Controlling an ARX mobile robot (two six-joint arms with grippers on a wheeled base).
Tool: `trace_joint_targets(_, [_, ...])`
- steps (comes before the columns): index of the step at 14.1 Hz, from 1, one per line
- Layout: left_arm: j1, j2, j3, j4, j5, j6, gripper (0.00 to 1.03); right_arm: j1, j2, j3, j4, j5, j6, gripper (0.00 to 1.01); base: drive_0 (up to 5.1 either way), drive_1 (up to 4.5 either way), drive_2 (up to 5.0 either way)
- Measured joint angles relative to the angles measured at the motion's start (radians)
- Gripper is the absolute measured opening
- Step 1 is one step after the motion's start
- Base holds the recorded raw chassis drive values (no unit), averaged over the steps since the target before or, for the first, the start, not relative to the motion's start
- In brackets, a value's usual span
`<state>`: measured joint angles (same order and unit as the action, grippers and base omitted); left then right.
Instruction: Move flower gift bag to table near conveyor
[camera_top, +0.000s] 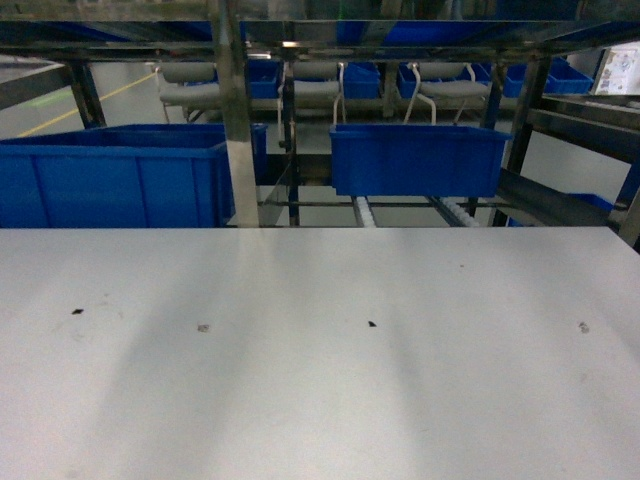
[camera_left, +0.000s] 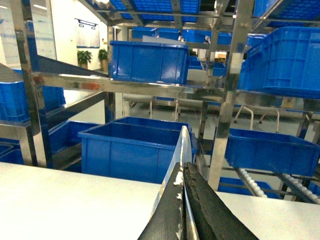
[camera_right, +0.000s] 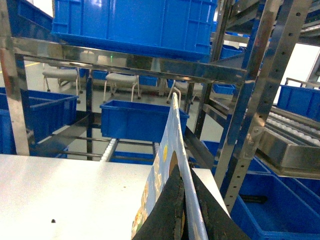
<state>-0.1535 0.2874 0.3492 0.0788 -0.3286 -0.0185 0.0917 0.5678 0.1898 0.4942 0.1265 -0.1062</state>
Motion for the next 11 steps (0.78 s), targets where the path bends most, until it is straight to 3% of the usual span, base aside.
trace_joint_targets(8, [0.0,0.0,0.0,-0.002,0.0,0.0,0.02,0.0,0.001,0.0,-0.001,-0.001,0.0,0.02,-5.0,2.41,2.4])
trace_joint_targets(11, [0.001,-0.001,0.0,0.0,-0.007,0.0,0.02,0.001,0.001,0.0,-0.001,-0.007,0.0,0.02,0.0,0.0,0.0])
